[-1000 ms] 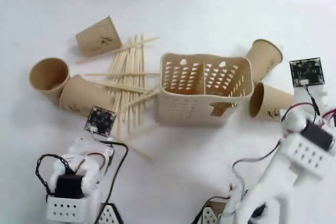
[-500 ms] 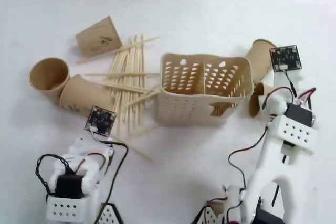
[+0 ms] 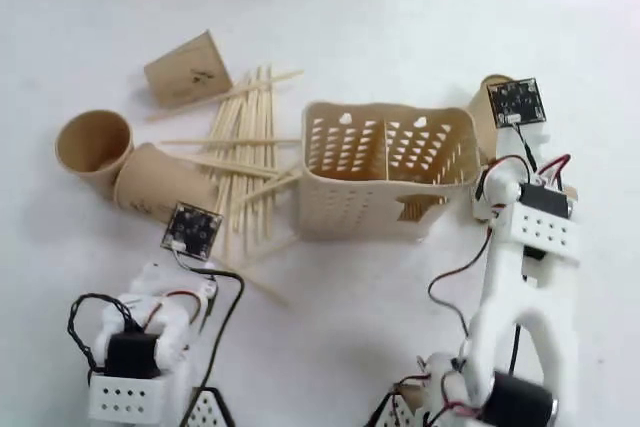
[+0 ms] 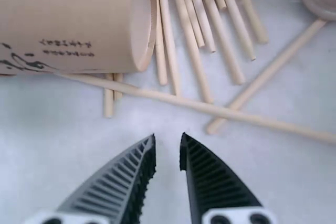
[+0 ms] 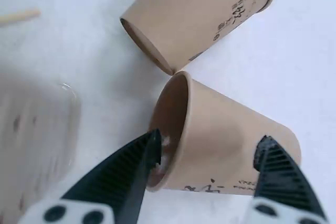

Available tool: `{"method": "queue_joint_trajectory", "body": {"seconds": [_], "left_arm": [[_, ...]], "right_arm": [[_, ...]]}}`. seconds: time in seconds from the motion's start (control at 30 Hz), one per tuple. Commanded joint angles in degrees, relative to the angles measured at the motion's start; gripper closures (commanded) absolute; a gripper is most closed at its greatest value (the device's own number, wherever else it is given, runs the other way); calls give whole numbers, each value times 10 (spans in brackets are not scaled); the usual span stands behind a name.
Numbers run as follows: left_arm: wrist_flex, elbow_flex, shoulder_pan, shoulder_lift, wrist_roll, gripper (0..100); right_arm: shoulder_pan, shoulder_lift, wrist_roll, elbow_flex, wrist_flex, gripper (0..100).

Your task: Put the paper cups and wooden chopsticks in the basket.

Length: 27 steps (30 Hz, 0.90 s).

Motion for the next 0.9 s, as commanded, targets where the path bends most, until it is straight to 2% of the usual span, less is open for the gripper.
{"method": "queue_joint_trajectory", "body": {"seconds": [0.0, 0.27, 0.4, 0.47, 0.63, 0.77, 0.87], "left_arm": [[3, 0, -3, -3, -2, 905], [3, 0, -3, -3, -2, 905], [3, 0, -3, -3, -2, 905], [3, 0, -3, -3, -2, 905], [3, 0, -3, -3, -2, 905], [3, 0, -3, -3, -2, 905], [3, 0, -3, -3, -2, 905]], "right_arm": [[22, 42, -1, -44, -27, 713], [94, 112, 0, -100, -27, 715], [106, 126, 1, -97, -46, 723], [113, 139, 1, -97, -58, 776], [157, 159, 0, -99, -89, 993], [199, 145, -1, -112, -75, 984], [218, 110, -4, -141, -25, 982]]}}
